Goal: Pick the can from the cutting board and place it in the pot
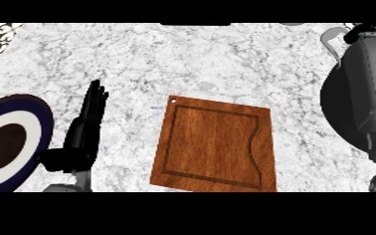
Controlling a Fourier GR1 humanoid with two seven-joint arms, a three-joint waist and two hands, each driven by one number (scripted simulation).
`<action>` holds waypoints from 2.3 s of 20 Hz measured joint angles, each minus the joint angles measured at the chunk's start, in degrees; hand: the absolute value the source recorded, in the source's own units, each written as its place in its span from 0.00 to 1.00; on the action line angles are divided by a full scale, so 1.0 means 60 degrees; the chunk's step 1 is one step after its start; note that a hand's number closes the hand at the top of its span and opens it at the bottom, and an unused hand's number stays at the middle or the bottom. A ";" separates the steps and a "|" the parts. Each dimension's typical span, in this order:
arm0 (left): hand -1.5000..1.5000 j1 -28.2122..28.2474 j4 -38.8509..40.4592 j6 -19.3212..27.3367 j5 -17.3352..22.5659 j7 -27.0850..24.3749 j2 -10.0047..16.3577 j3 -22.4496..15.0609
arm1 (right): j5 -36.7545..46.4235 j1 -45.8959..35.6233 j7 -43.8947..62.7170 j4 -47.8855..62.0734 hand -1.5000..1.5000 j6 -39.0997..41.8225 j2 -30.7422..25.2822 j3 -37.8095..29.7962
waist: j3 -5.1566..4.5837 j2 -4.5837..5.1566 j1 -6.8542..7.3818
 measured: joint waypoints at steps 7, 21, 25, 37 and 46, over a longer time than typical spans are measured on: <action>0.50 0.0060 -0.0035 -0.0081 0.0043 0.0029 0.0068 0.0226 | -0.1095 0.1574 -0.0615 -0.1115 1.00 -0.0336 0.0250 -0.0930 | -0.0006 -0.0032 -0.0095; 0.50 0.0329 -0.0197 -0.0188 -0.0076 -0.0072 -0.0027 0.0173 | -0.3320 0.3154 -0.1276 -0.2299 0.00 -0.0651 0.0840 -0.3129 | -0.0292 -0.0180 -0.0086; 0.50 0.0224 -0.0090 -0.0106 -0.0129 -0.0094 -0.0117 0.0196 | -0.3710 0.3504 -0.1928 -0.3403 0.00 -0.2087 0.1199 -0.3189 | -0.0265 -0.0173 -0.0144; 0.50 0.0366 -0.0175 -0.0318 -0.0074 -0.0142 -0.0021 0.0337 | -0.5623 0.5409 -0.3443 -0.6792 0.00 -0.5849 0.2412 -0.3482 | -0.0074 -0.0074 -0.0156; 0.50 0.0318 -0.0145 -0.0309 -0.0281 -0.0074 -0.0267 0.0336 | -0.7381 0.7954 -0.4430 -0.9357 0.00 -0.6484 0.3016 -0.3167 | 0.0016 -0.0008 -0.0129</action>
